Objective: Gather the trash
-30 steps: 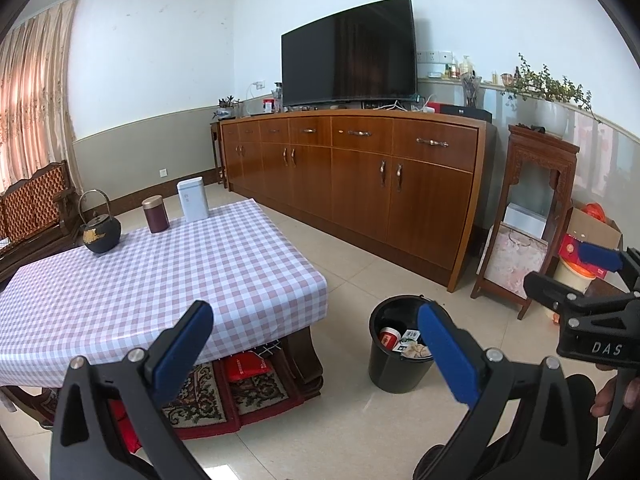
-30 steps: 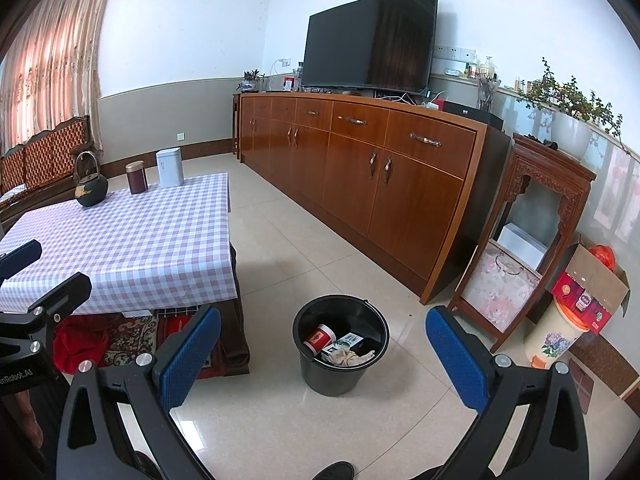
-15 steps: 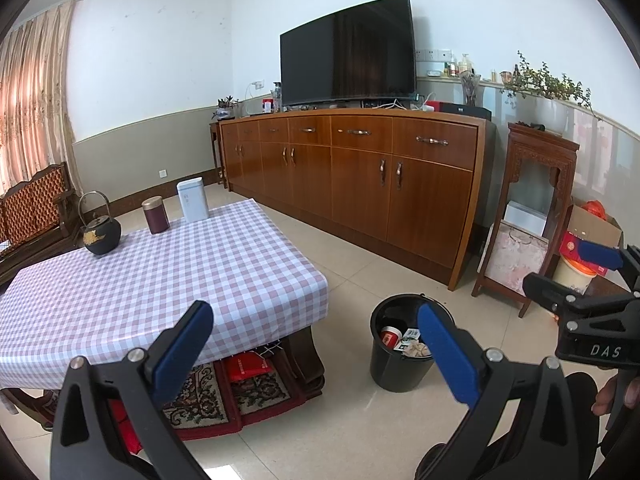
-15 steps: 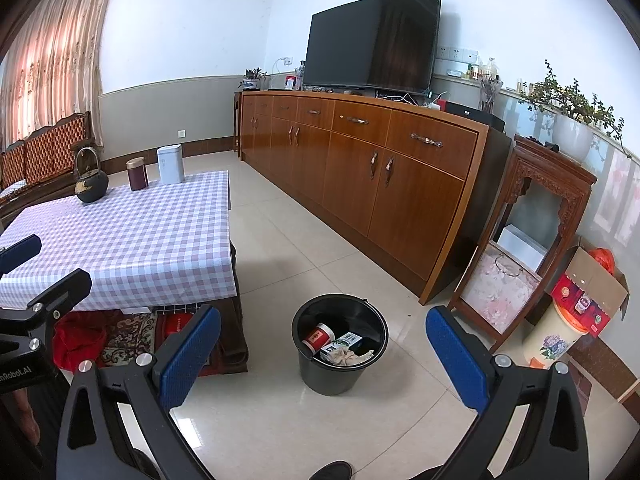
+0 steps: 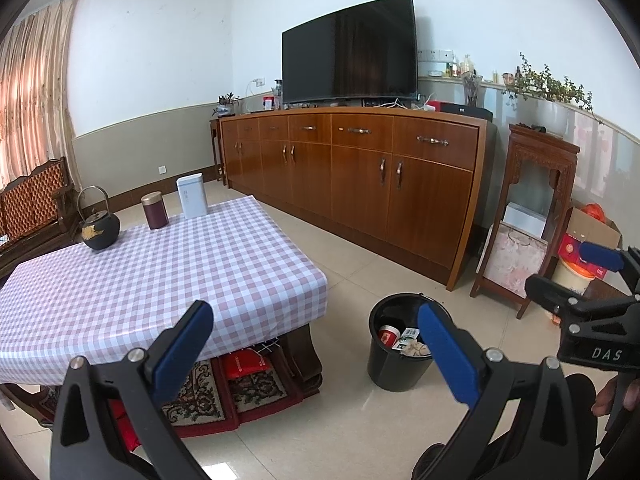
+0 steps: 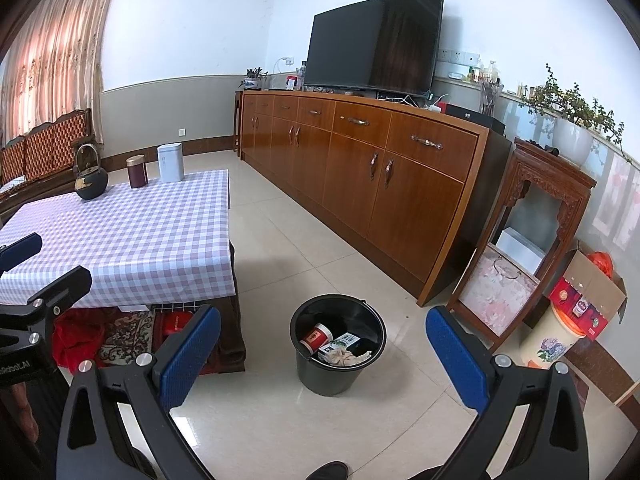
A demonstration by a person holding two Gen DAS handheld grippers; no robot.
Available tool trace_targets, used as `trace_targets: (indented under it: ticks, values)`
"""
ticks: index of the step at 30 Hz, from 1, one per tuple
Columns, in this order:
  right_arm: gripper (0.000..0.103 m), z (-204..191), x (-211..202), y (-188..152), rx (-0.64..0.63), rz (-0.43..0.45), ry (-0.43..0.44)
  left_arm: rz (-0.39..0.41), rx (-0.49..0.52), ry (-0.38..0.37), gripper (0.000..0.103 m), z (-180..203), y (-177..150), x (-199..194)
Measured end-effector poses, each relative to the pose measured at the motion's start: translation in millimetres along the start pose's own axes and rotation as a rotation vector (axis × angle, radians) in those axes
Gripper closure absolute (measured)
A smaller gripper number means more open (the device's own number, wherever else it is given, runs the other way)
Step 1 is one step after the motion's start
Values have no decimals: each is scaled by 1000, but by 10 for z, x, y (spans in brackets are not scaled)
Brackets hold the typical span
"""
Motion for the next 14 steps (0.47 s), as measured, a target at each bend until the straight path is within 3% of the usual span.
trace_targets:
  ticks: [8, 14]
  values:
    - [0, 34, 3, -6, 10, -1, 4, 9, 26, -53, 0, 51, 2, -8]
    - [0, 34, 19, -17, 12, -5, 5, -3, 11, -44, 0, 22, -10, 22]
Point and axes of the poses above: each gripper's, at about its wrist camera, not at the fingertips, and x roughly the way its jaws point, z to its right, y to its top, the point moved 9 cm from there along x, roughly the way its jaws point, and after that the axes turned 14 degrees about -z, right-handed, at the moved point
